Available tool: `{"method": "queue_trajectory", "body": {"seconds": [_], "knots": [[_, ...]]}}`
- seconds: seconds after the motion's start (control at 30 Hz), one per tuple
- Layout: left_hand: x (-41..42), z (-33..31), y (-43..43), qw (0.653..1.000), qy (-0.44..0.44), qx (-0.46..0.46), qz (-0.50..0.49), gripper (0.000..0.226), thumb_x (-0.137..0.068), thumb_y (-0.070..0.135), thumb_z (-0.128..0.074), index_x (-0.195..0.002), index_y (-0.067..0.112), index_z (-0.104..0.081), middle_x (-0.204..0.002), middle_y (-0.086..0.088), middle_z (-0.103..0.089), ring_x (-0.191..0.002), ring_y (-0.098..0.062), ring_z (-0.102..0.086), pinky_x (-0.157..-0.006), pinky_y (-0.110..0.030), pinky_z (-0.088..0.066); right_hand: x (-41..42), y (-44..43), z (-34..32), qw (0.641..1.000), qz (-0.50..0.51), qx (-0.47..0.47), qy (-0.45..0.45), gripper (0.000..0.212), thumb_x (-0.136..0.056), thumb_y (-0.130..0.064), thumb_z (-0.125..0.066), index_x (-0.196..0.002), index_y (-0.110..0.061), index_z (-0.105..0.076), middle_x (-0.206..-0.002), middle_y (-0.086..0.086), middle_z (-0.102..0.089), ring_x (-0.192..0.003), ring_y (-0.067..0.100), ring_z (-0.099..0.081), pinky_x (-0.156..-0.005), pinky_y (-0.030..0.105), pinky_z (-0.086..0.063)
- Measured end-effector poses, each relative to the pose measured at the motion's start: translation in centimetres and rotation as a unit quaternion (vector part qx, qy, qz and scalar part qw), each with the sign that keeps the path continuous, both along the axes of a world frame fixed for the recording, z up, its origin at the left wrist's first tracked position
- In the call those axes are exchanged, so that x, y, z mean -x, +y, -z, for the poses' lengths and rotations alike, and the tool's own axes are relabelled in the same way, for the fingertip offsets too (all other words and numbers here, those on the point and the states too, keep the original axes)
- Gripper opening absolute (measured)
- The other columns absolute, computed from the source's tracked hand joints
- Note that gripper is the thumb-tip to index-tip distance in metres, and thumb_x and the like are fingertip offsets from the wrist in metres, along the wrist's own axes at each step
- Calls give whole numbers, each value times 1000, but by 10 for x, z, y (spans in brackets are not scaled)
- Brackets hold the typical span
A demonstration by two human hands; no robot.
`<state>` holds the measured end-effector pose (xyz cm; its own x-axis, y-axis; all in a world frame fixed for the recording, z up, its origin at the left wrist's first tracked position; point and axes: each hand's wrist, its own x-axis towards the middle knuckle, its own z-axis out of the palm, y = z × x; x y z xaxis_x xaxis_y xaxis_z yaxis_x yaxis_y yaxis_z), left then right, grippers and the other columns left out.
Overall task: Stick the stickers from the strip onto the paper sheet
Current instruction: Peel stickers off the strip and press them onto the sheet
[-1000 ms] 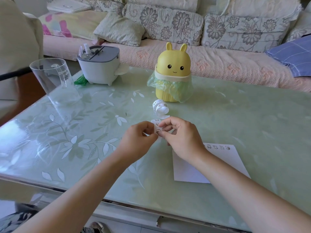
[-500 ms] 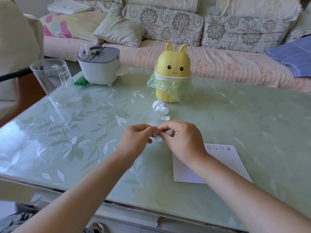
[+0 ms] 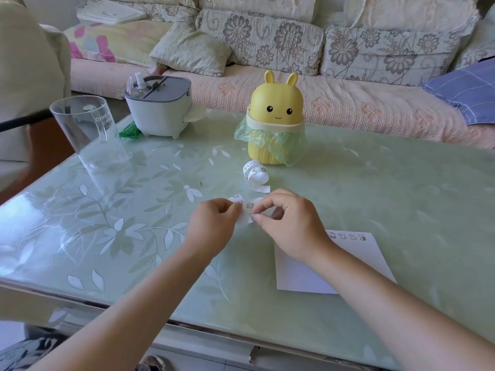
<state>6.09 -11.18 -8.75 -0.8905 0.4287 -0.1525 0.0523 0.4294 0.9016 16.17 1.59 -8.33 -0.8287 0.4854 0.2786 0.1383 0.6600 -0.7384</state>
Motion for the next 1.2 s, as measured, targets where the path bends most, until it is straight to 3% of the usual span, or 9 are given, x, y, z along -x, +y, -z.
{"method": "queue_trajectory", "body": {"seconds": [0.1,0.2,0.4,0.53,0.6,0.73,0.87,0.97,1.2], "knots": [[0,2,0,995,80,53,6,27,-93,37,-56,-77,19,-67,-65,3,-60,-52,-15,-48,-50,-23,-35,-7,11,-8,994,32,101,-33,14,-83,-20,-78,-73,-28,-73,-63,-19,-65,-56,15,-59,-59,25,-49],[-1,5,-1,982,174,76,3,16,-92,39,-57,-87,24,-60,-85,10,-63,-71,-12,-57,-55,-26,-37,-17,23,-14,981,59,179,-48,10,-85,-16,-77,-76,-20,-74,-61,-7,-65,-52,17,-61,-55,28,-51],[-10,5,2,977,209,40,24,20,-88,29,-64,-95,22,-46,-89,8,-51,-80,-15,-50,-60,-28,-35,-41,45,-14,960,93,228,-136,5,-85,-16,-77,-81,-13,-74,-66,-3,-68,-51,12,-57,-49,26,-48],[-19,6,5,899,425,60,88,18,-82,20,-68,-95,20,-56,-90,5,-50,-84,-19,-48,-70,-28,-37,-55,53,-6,952,102,226,-182,2,-85,-16,-74,-84,-15,-75,-72,-4,-72,-50,11,-57,-50,25,-47],[-25,5,9,866,480,58,131,17,-80,18,-70,-94,21,-61,-91,4,-50,-84,-21,-49,-68,-31,-41,-59,54,-3,948,97,232,-194,1,-85,-15,-74,-85,-14,-75,-74,-3,-72,-50,12,-57,-50,24,-44],[-37,10,16,858,445,46,253,15,-86,21,-66,-100,27,-66,-97,9,-55,-90,-15,-54,-61,-29,-44,-59,54,-1,947,88,231,-205,4,-85,-13,-73,-82,-14,-75,-72,-4,-72,-50,15,-56,-47,21,-40],[-38,23,15,847,406,71,336,20,-90,25,-63,-108,31,-70,-114,14,-61,-106,-11,-56,-72,-24,-47,-54,51,2,950,74,222,-207,8,-85,-13,-74,-78,-14,-76,-71,1,-72,-54,16,-56,-50,22,-47],[-35,28,14,844,382,111,360,25,-93,32,-60,-117,35,-68,-131,17,-55,-120,-5,-47,-79,-16,-35,-50,50,6,952,75,202,-216,9,-85,-18,-73,-77,-14,-77,-75,6,-74,-58,17,-57,-52,25,-50],[-34,28,10,848,358,142,364,28,-95,37,-56,-122,38,-65,-140,20,-49,-128,-2,-42,-92,-23,-44,-45,51,10,952,88,162,-243,13,-83,-23,-71,-74,-14,-76,-81,11,-76,-52,18,-57,-53,28,-51]]}}
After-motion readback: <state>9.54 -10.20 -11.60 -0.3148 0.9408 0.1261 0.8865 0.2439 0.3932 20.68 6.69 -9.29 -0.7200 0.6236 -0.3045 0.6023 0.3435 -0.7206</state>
